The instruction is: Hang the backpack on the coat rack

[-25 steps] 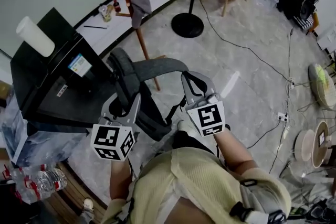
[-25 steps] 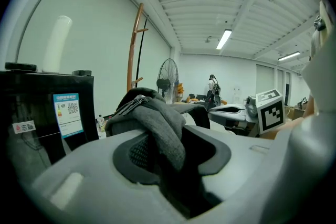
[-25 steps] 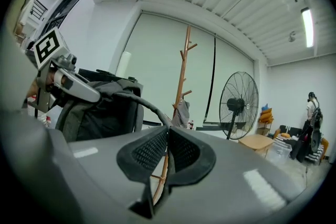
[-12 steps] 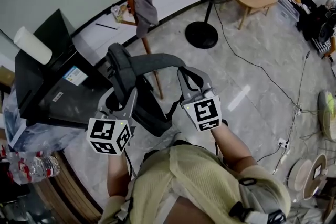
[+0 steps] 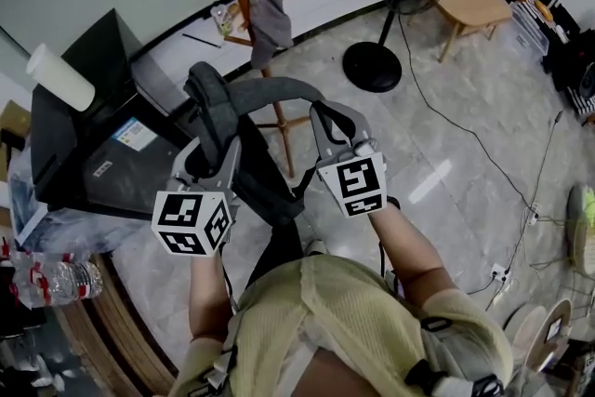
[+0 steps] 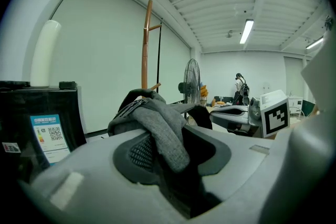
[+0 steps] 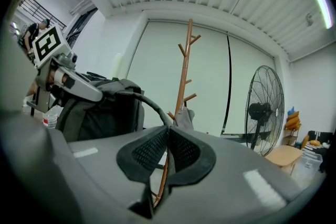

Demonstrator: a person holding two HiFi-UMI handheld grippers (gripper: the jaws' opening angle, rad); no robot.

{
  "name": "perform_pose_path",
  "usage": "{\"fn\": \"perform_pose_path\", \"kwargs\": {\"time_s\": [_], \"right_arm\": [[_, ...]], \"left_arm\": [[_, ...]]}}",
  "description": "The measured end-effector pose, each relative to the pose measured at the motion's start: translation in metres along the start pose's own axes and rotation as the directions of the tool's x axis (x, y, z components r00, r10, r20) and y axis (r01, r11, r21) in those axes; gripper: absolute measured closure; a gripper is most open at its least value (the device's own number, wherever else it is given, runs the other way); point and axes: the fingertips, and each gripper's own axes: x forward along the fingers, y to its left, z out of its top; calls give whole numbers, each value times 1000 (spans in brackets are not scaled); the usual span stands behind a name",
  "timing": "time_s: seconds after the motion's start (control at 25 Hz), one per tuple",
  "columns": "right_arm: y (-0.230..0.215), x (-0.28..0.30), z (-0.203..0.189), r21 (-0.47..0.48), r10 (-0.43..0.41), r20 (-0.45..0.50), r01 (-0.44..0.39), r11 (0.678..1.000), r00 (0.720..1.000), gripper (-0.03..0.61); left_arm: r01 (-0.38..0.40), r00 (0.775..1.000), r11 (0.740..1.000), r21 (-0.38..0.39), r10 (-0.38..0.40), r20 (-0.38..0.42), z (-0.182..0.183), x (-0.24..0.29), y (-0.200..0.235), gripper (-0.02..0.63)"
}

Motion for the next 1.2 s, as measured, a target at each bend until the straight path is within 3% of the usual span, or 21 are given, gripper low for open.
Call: {"fn": "perform_pose_path", "kwargs": {"time_s": [0.4,1.2], "right_arm": [[-13,67,1,-26,6,-34,-7,1000,999,558],[-30,176,14,-42,20,-35,-21,999,999,558]], "left_arm": [[-2,999,999,-42,1,-40,-3,57,50,460],[-18,1000,998,-60,17,-23,25,134,128,460]]}}
